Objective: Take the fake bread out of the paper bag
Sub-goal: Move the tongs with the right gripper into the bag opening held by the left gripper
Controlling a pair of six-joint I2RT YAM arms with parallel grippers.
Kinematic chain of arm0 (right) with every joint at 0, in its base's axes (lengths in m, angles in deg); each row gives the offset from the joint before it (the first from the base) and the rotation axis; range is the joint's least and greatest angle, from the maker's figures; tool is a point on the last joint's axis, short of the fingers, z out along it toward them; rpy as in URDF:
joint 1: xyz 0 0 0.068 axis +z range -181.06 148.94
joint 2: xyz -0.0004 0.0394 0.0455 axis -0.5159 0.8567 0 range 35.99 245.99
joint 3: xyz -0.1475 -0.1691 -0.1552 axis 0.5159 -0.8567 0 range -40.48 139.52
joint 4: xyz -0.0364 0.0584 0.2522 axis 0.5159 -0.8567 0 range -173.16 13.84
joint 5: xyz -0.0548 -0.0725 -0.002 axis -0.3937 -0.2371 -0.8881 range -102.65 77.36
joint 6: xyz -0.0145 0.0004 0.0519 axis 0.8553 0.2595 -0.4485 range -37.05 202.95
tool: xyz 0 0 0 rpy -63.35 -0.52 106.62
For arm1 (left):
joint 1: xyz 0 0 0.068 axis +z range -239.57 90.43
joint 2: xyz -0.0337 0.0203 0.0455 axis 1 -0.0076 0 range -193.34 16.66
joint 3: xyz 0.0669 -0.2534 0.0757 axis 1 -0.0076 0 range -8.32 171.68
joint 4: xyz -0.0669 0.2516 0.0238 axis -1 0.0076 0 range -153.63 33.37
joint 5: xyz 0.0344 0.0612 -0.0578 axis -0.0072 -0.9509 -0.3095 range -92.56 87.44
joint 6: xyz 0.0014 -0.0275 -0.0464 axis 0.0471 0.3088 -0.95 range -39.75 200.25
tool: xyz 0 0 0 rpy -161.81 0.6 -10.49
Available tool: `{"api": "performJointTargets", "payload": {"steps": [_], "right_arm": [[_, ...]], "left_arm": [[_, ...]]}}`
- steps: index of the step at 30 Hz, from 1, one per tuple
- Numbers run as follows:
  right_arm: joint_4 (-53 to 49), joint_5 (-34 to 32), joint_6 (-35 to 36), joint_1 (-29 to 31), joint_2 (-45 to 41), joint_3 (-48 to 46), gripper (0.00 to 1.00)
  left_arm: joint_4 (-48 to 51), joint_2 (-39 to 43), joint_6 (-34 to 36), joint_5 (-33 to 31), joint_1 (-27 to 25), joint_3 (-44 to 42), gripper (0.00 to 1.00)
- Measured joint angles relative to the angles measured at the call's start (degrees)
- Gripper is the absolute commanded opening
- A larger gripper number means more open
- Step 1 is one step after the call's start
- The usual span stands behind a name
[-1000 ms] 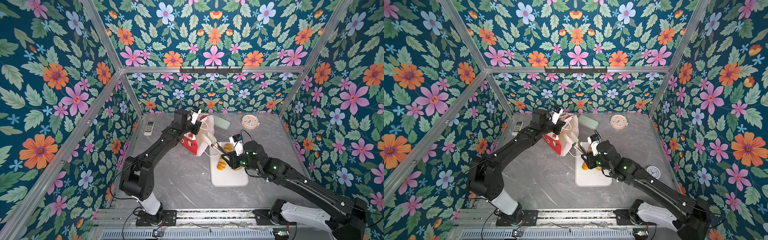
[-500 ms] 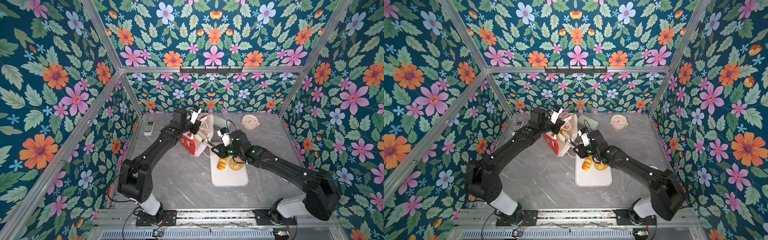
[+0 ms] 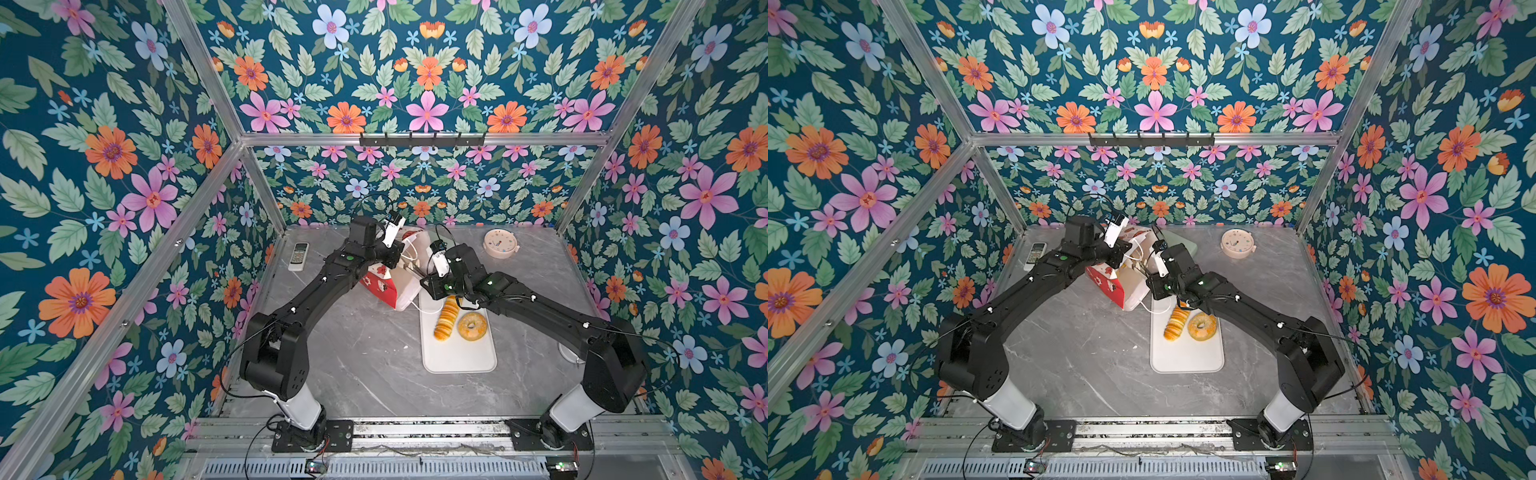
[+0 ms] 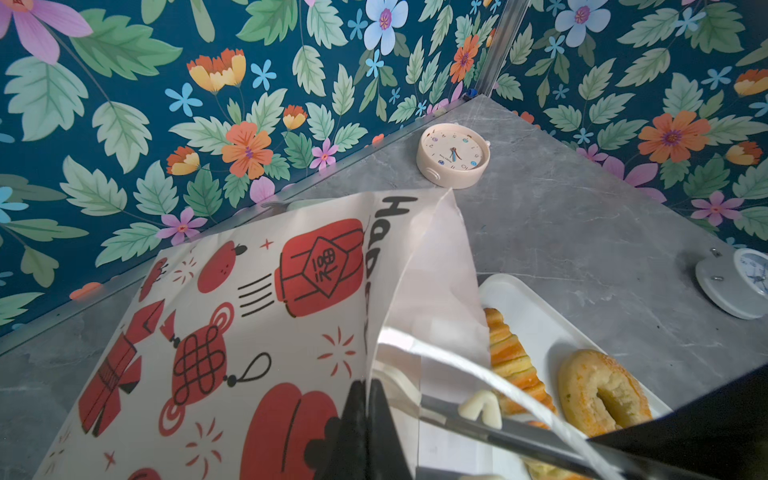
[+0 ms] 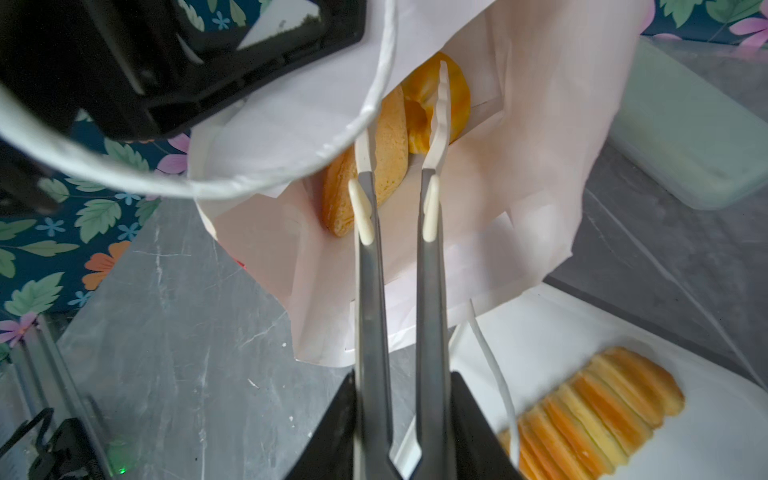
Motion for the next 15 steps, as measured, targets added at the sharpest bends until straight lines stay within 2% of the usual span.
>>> {"api": "performJointTargets", "payload": {"steps": [11, 15], "right_arm": [[-4.92, -0.59, 2.29, 0.04, 2.27, 1.62, 0.38], [-4.39, 0.31, 2.43, 0.20, 5.79, 3.61, 0.38]], "left_arm": [[0.11, -0.96, 0.17, 0.44, 0.00, 1.14, 0.00], [0.90, -1.25, 0.42, 0.46, 0.02, 2.10, 0.00]]}}
